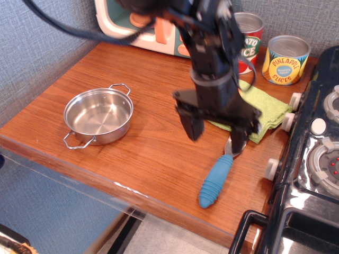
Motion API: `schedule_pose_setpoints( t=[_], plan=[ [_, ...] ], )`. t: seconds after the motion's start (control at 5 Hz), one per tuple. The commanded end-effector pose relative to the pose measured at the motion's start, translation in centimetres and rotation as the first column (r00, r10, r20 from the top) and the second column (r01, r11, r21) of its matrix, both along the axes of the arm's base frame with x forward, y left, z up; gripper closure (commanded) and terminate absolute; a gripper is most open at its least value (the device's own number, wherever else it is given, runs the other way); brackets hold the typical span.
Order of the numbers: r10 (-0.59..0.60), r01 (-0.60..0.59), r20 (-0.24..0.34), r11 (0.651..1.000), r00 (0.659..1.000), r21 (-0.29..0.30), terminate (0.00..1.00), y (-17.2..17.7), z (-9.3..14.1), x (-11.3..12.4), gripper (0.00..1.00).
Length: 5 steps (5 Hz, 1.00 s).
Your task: Move the blue fork to in front of the green towel
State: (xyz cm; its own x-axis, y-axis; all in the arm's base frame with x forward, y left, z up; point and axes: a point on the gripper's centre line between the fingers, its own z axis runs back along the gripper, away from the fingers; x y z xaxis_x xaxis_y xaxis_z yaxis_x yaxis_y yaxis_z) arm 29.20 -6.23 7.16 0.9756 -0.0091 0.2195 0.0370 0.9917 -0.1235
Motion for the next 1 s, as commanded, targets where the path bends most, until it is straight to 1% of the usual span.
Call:
schedule_pose_setpoints(
  t=[0.0,0.2,0.6,0.8],
  plan=[
    [-0.007,0.007,0.003,0.998,1.0,0.069,0.0,2.04,2.34,1.49,0.0],
    [-0.012,0.013,-0.022,0.996,1.0,0.087,0.0,2.45,2.22,1.66,0.0],
    [-0.012,0.014,-0.021,0.995,1.0,0.097,0.0,2.81,2.22,1.53,0.0],
    [-0.012,0.014,-0.021,0.995,1.0,0.097,1.0,2.81,2.22,1.53,0.0]
  ],
)
